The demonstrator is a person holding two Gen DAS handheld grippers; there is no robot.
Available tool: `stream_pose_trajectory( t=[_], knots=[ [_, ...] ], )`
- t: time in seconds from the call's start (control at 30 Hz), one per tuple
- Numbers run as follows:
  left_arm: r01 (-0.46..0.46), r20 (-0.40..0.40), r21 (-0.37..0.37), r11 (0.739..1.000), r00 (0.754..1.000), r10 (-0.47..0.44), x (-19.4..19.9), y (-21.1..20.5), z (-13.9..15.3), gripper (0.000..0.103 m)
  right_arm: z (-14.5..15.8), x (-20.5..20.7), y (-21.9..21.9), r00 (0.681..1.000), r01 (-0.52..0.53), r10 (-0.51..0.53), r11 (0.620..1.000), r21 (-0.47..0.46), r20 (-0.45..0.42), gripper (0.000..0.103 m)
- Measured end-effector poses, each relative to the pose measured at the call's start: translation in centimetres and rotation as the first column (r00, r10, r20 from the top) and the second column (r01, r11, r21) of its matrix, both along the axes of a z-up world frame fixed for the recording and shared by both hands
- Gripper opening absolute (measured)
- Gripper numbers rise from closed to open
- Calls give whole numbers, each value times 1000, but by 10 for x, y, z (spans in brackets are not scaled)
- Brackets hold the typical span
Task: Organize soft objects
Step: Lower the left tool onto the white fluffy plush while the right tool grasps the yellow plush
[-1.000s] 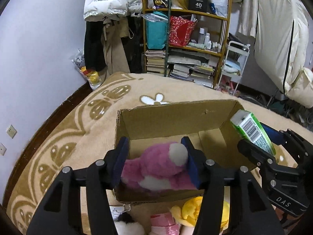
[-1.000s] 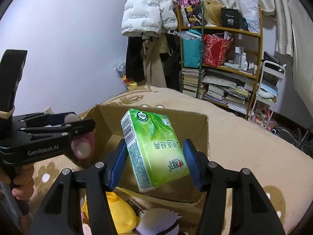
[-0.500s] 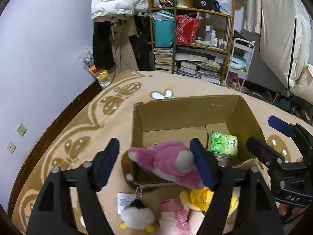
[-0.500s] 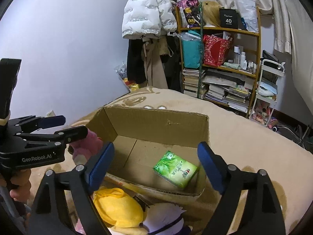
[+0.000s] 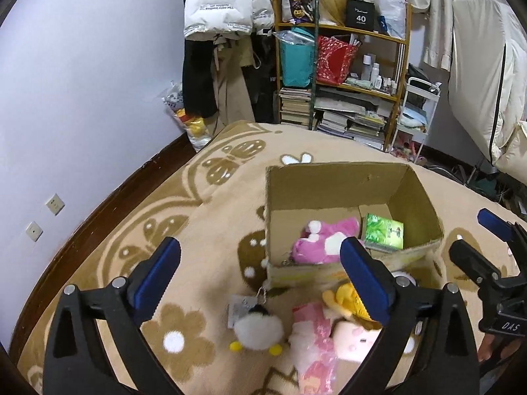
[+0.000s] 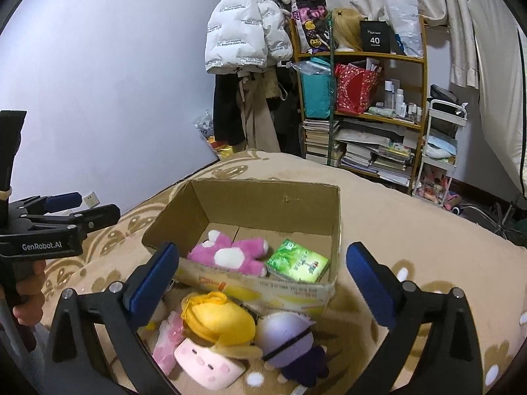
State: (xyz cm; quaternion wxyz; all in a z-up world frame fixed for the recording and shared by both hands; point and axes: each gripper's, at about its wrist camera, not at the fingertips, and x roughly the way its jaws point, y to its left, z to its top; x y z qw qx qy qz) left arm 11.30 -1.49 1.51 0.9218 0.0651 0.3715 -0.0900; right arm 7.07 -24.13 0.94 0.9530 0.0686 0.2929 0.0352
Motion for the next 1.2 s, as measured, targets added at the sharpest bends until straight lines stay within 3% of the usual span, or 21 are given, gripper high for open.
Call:
stream_pose_trajectory(
  t=[0.53,0.97,1.2],
  knots=[
    [-33,-137,38,999,990,38,-23,19,-25,97,-11,-30,23,1000,-9,9,1000,-10,-29,103],
    [-63,-261,53,997,962,75,6,20,-69,97,-40,-14,40,996,-49,47,999,-22,-78,103],
    [-30,-324,87,996,944,57,23,12,-93,97,-56,0,44,992,-64,62,998,-21,-114,103]
  ],
)
